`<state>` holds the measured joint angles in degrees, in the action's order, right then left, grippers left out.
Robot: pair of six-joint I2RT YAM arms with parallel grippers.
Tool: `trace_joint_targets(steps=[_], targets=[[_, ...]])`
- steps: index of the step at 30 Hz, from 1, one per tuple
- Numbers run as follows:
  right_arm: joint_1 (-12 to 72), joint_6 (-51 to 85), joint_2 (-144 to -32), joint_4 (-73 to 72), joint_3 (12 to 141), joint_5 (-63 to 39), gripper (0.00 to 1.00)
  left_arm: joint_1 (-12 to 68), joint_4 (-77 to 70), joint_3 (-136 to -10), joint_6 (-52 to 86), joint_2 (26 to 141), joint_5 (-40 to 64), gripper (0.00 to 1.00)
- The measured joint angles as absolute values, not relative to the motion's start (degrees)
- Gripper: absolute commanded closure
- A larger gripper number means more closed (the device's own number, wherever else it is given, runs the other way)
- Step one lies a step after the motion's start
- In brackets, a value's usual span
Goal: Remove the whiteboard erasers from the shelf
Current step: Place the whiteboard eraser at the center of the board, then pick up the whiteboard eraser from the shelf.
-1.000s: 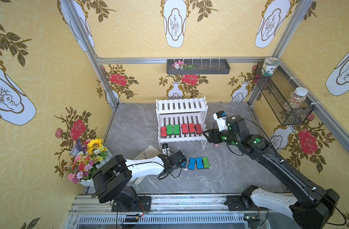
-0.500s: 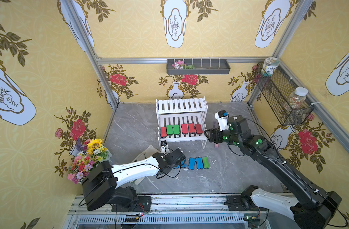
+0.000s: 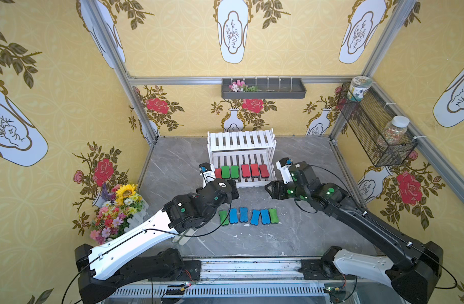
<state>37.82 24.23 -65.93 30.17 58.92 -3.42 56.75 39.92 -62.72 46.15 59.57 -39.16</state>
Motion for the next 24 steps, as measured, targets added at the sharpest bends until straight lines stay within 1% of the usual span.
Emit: trace_joint_targets(steps=[5, 10, 19, 24], targets=[[39.9, 24.2, -71.0, 30.1, 64.2, 1.3, 0.39, 51.8, 39.1, -62.0, 41.1, 56.3, -38.5, 0.01], [41.1, 24.0, -77.2, 29.9, 67.8, 5.6, 0.41, 47.4, 37.3, -60.9, 36.4, 55.9, -36.2, 0.01], [42.0, 23.2, -86.3, 30.1, 74.7, 13.5, 0.49, 43.5, 34.5, -57.5, 32.6, 54.8, -32.5, 0.01], [41.9, 21.6, -91.1, 31.8, 79.7, 16.7, 0.51, 43.0, 33.8, -57.0, 31.5, 55.5, -31.4, 0.01]])
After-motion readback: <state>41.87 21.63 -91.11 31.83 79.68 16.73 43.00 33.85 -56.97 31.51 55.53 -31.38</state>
